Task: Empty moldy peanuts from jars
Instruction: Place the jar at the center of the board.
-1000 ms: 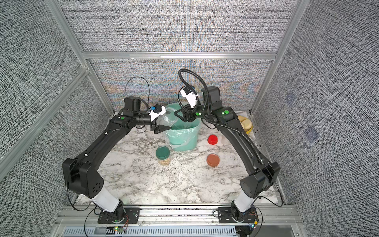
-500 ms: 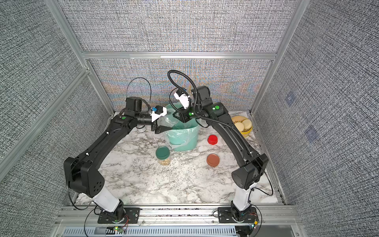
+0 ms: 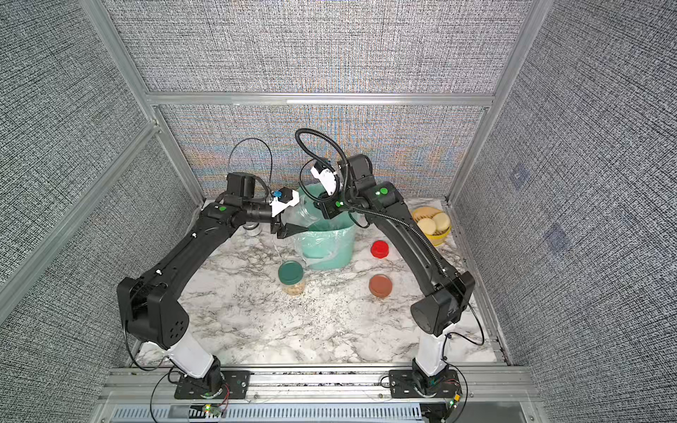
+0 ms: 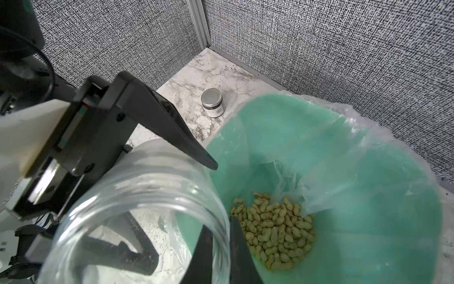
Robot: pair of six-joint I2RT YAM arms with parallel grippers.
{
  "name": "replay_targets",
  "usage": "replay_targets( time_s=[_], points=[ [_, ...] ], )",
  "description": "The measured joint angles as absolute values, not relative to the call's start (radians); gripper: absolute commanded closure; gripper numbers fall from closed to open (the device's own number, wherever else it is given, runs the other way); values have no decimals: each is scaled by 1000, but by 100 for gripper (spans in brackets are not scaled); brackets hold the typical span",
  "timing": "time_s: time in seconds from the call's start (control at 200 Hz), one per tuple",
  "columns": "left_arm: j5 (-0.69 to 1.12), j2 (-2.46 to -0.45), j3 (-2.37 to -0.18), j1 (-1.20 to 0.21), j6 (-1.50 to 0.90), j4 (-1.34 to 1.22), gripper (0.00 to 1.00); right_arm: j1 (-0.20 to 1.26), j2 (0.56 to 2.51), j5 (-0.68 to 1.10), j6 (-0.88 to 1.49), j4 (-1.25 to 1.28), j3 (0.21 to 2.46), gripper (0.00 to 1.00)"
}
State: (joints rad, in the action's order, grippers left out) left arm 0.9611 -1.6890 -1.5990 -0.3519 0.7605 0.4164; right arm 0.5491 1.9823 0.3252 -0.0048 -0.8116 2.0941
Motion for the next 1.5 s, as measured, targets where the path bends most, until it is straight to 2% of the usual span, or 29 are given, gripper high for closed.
replay_targets(
  time_s=[0.44,0.786,1.126,1.501],
  points=[
    [916,-1704,-1606,-357,728,293,0,443,1832,478,101,-651,1944,100],
    [862,-1711,-1596,-352,725,249,1,332,1748,488,110,-662,1914,100],
    [848,-1662,-1528,-337,679,139,0,214,1642,325,78,-799,1755,100],
    [833,-1612,-1416,-326,626,40,0,181,1620,-31,52,-1073,1779,100]
  ],
)
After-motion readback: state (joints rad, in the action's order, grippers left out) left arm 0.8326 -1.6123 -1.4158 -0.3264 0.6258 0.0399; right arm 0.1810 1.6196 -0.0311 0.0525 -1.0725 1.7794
